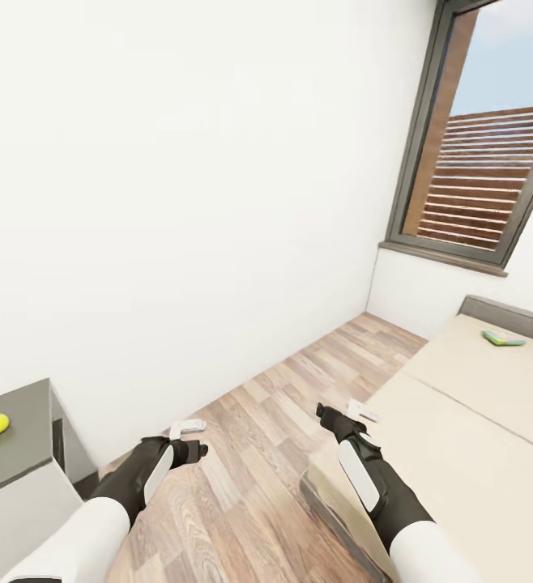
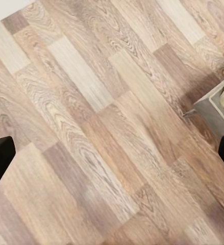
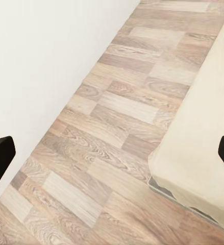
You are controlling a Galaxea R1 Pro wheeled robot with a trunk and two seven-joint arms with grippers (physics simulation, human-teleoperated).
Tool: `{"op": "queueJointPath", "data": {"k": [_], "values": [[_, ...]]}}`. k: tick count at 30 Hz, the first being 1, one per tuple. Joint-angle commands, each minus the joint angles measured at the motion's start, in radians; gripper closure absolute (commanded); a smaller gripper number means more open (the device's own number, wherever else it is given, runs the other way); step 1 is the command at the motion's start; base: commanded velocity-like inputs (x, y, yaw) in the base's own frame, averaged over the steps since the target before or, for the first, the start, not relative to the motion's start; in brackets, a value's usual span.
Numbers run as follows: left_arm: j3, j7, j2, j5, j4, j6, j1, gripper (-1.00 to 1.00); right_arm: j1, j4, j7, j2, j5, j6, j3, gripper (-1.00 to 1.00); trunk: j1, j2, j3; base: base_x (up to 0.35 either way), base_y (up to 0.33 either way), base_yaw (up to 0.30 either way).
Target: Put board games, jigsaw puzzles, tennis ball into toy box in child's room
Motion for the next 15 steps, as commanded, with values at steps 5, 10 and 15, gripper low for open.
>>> {"op": "queueJointPath", "data": {"k": [5,10,15], "values": [[0.000,0.001,0.001,0.010,-0.003,0.003,0.000,-1.00,-0.001,-0.002,-0.009,0.000,-0.004,0.000,0.004,-1.00,0.001,-0.002,-0.003,0.012,0.134,-0.113],[-0.001,0.001,0.000,0.010,-0.003,0.002,0.000,-1.00,-0.001,-0.002,-0.008,0.000,-0.001,0.000,0.006,-1.00,0.001,-0.002,-0.004,0.080,0.169,-0.024],[0.000,0.001,0.001,0.010,-0.004,0.000,0.000,-1.00,-0.001,0.001,-0.006,-0.001,-0.001,-0.001,0.007,-1.00,0.001,-0.002,-0.004,0.106,0.183,-0.004]]}}
